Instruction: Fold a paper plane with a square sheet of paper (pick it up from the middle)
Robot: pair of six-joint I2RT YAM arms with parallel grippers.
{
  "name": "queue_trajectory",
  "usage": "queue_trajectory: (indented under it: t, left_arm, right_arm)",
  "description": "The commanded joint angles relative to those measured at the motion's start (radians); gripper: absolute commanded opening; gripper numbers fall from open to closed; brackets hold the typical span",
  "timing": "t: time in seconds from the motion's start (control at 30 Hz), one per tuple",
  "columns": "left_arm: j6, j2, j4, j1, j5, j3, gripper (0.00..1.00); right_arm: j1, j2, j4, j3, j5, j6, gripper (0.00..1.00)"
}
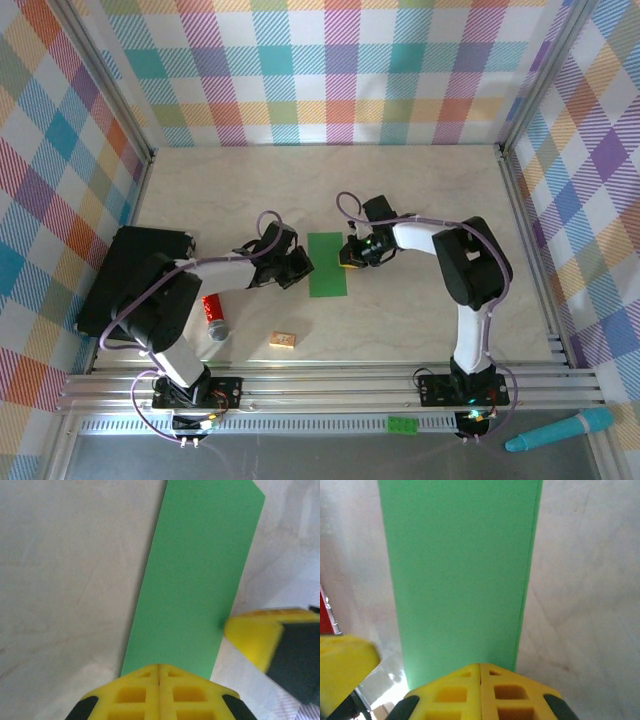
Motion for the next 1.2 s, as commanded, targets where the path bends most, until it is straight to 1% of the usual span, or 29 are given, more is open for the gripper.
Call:
queue_trajectory:
  t: [0.0,0.1,0.23,0.37,0.43,0.5,0.6,0.7,0.87,0.97,1.1,1.17]
  left_arm:
    - [0.029,0.033,0.048,0.022,0.042,0.048,0.07]
    - [0.046,0.074,0.067,0.033,0.068,0.088,0.09]
    - [0.071,0.106,0.059,0.046,0.075,0.127,0.09]
    - [0.091,0.124,0.030,0.075,0.068,0.149,0.09]
    - [0.099,0.151,0.020,0.082,0.097,0.172,0.09]
    - [0.096,0.175,0.044,0.080,0.121,0.180,0.08]
    - [0.073,0.195,0.066,0.080,0.113,0.175,0.08]
    - [0.073,0.208,0.036,0.080,0.085,0.179,0.07]
    - [0.050,0.228,-0.002,0.080,0.045,0.170,0.05]
    - [0.060,0.232,-0.054,0.081,0.031,0.176,0.05]
    - [0.050,0.237,-0.140,0.079,-0.028,0.178,0.04]
    - [0.048,0.242,-0.157,0.080,-0.028,0.178,0.04]
  right_arm:
    - [-0.002,-0.127,-0.003,-0.007,0.026,0.052,0.18]
    - [-0.002,-0.191,-0.011,-0.050,0.076,0.113,0.25]
    - [-0.006,-0.250,-0.035,-0.124,0.120,0.179,0.29]
    - [-0.013,-0.294,-0.033,-0.186,0.108,0.261,0.32]
    - [-0.013,-0.292,-0.007,-0.208,0.065,0.293,0.33]
    - [-0.012,-0.278,0.012,-0.221,0.027,0.308,0.34]
    - [-0.012,-0.258,0.003,-0.221,-0.002,0.299,0.34]
    - [-0.011,-0.256,0.001,-0.232,-0.027,0.293,0.34]
    - [-0.011,-0.261,-0.002,-0.252,-0.017,0.278,0.34]
    - [-0.010,-0.261,0.006,-0.267,-0.013,0.293,0.33]
    - [-0.004,-0.265,0.020,-0.283,-0.012,0.313,0.33]
    - [0.002,-0.267,0.017,-0.289,-0.010,0.313,0.33]
